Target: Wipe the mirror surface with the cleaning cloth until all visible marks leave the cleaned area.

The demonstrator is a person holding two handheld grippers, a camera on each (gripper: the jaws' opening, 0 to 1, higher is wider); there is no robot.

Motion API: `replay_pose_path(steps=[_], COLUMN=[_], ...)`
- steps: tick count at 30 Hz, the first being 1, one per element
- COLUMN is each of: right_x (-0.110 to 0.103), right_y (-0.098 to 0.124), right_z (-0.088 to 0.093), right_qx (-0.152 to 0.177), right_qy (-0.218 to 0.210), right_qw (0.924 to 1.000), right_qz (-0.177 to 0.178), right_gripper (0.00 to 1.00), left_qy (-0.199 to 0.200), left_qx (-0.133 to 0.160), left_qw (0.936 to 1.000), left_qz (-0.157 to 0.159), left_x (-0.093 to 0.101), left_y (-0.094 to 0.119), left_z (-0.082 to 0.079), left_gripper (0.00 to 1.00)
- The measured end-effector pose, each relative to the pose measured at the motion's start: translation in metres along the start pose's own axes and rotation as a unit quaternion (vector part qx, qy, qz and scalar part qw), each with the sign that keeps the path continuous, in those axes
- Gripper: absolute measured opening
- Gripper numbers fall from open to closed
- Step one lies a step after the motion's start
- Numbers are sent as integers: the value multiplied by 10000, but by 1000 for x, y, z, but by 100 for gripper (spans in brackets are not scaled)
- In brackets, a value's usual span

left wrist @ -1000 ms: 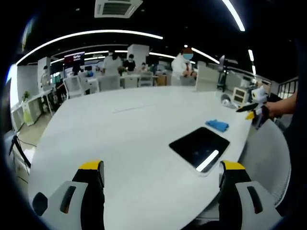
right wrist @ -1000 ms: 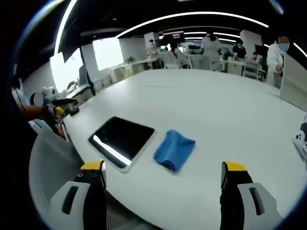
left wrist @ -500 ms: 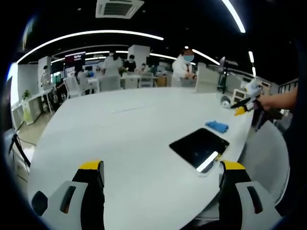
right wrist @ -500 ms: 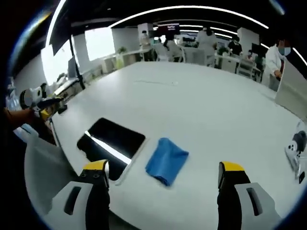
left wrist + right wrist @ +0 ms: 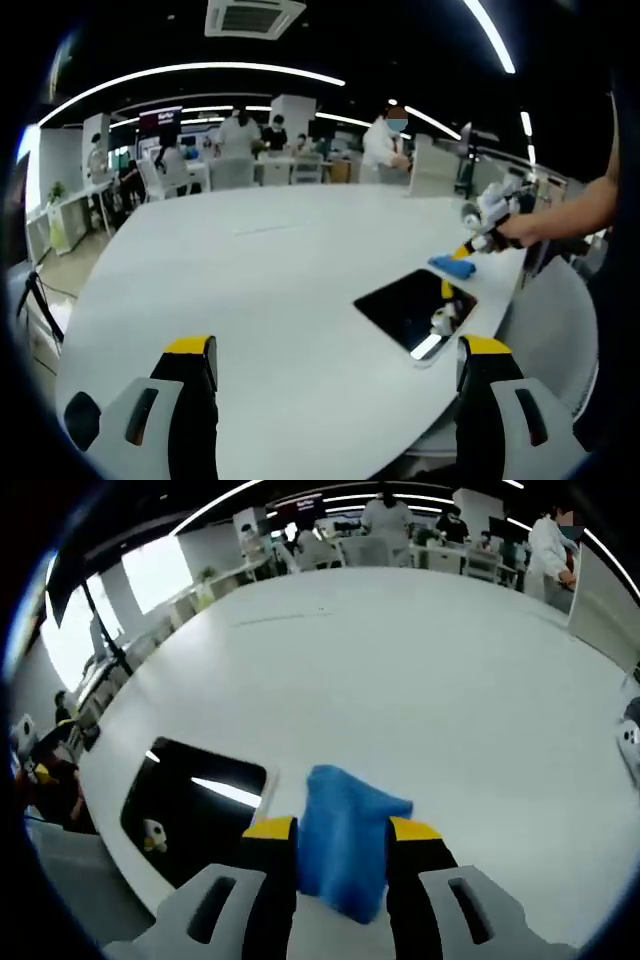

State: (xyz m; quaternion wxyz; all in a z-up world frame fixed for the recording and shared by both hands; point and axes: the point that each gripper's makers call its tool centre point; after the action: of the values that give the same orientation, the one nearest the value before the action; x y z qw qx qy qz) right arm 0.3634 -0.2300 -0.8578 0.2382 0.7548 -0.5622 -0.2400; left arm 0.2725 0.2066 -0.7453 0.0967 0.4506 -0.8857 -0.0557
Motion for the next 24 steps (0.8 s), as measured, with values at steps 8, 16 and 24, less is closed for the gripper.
replay_pose_path(steps=[8, 16, 24], right_x=[3, 9, 6], right_y=[-12, -14, -15], right_z=[11, 13, 9], right_qx=[-86, -141, -232], right_qy=[163, 102, 70], right_qw=[9994, 9989, 9981], right_qz=[303, 439, 564], right_gripper=[16, 20, 2], left_qy=[-17, -26, -27], left_qx=[-61, -68, -51], left_qw=[10000, 10000, 10000], left_qz=[18, 49, 53], left_x=[-2, 2, 7], left_y=[0, -4, -7], left_z=[1, 1, 2], left_gripper=[100, 100, 100])
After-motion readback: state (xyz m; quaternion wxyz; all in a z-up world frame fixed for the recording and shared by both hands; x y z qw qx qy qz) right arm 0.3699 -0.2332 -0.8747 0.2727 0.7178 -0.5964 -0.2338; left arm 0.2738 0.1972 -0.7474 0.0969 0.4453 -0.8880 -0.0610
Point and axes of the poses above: the point that each gripper's makers call its tool centre point, and the gripper's own axes: y roughly backward along the fingers, x roughly to its right, z roughly out of its underside, and after that the axes turned 14 degrees about x, right-handed
